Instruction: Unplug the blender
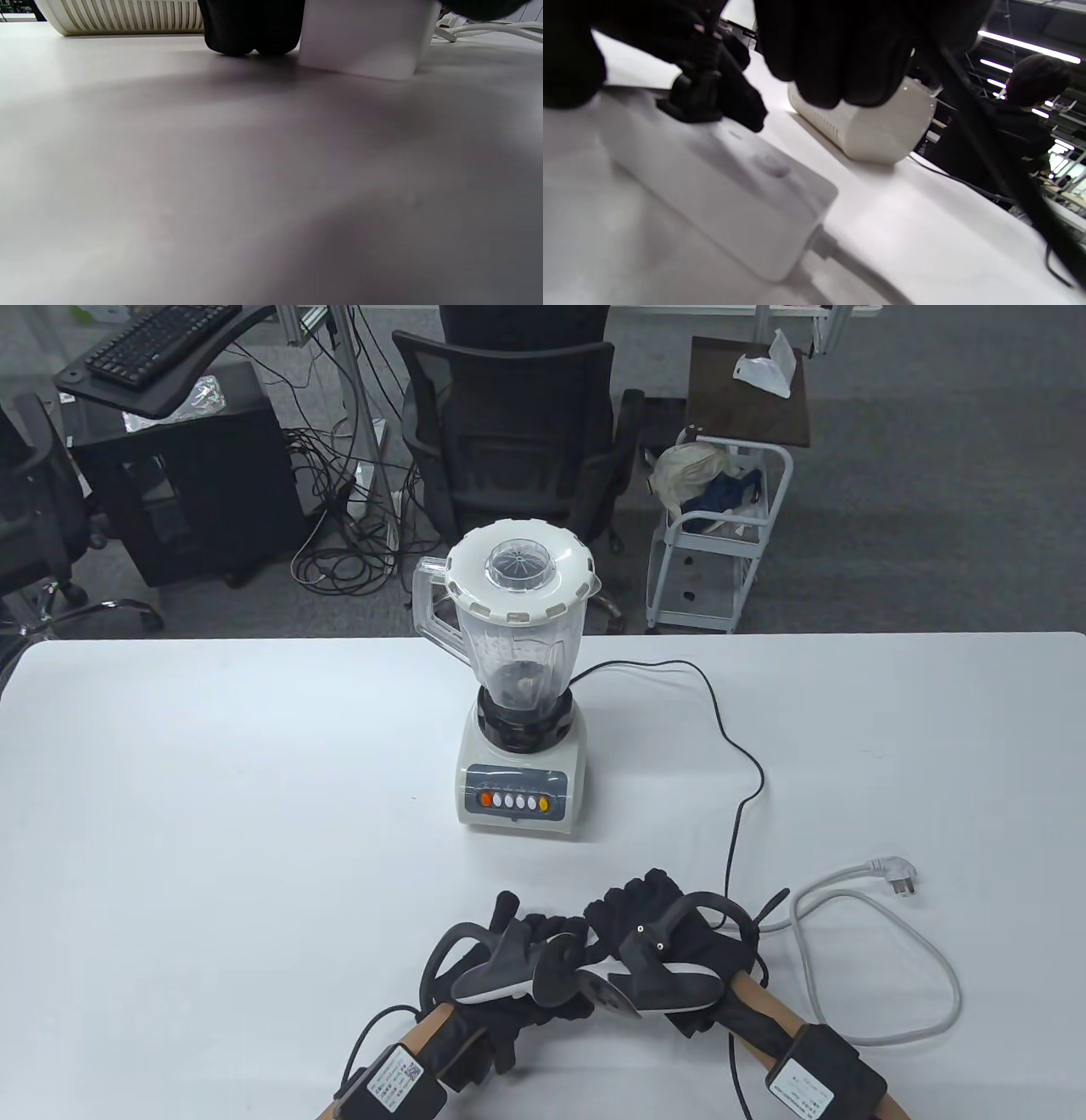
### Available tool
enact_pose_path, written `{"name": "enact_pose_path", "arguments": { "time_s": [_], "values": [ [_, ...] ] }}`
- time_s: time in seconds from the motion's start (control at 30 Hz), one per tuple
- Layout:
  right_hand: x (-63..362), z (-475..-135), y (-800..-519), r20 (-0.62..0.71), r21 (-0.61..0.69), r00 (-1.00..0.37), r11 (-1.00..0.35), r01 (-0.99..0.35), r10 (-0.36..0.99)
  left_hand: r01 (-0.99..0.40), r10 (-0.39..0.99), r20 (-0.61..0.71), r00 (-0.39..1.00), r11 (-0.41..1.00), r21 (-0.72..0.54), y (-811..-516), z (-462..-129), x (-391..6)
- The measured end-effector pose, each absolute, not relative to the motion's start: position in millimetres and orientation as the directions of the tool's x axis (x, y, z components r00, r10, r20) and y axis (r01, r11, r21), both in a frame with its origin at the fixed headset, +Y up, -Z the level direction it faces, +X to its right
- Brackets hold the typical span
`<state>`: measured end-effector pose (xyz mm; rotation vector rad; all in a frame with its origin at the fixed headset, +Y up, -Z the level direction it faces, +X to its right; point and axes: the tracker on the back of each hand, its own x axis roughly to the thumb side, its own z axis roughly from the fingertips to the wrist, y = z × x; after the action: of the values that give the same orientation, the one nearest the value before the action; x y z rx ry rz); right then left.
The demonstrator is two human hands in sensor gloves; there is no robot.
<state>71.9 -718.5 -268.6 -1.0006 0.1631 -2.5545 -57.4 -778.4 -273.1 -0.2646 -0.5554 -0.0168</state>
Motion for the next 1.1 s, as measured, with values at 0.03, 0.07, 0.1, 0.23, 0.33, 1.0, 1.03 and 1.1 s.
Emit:
{"name": "enact_pose_path", "arguments": {
  "time_s": [0.03, 0.07, 0.1, 0.23, 0.33, 1.0, 1.03, 1.1],
  "values": [
    [73, -270, -719, 0.639, -0.225, -0.678, -0.931, 0.286, -0.363, 0.084, 0.050, 0.533, 0.845, 0.971, -0.225, -779, -272, -57],
    [75, -271, -719, 0.649, -0.199, -0.690, -0.947, 0.253, -0.321, 0.084, 0.049, 0.534, 0.844, 0.972, -0.222, -780, -272, -57],
    [76, -271, -720, 0.653, -0.182, -0.698, -0.956, 0.232, -0.294, 0.080, 0.051, 0.535, 0.843, 0.972, -0.219, -780, -271, -57],
    [78, -274, -723, 0.678, -0.122, -0.713, -0.984, 0.132, -0.180, 0.070, 0.059, 0.533, 0.844, 0.973, -0.218, -780, -271, -57],
    [75, -276, -724, 0.689, -0.081, -0.717, -0.994, 0.067, -0.105, 0.091, 0.045, 0.537, 0.842, 0.970, -0.225, -781, -270, -55],
    [79, -280, -720, 0.715, 0.027, -0.699, -1.000, -0.004, 0.022, -0.008, 0.142, 0.484, 0.864, 0.963, -0.268, -778, -272, -60],
    [81, -280, -720, 0.708, 0.037, -0.705, -0.999, -0.017, 0.038, -0.007, 0.140, 0.486, 0.863, 0.964, -0.266, -778, -272, -60],
    [84, -280, -721, 0.710, 0.030, -0.703, -0.999, -0.023, 0.038, -0.005, 0.138, 0.489, 0.862, 0.965, -0.263, -778, -273, -60]
  ]
}}
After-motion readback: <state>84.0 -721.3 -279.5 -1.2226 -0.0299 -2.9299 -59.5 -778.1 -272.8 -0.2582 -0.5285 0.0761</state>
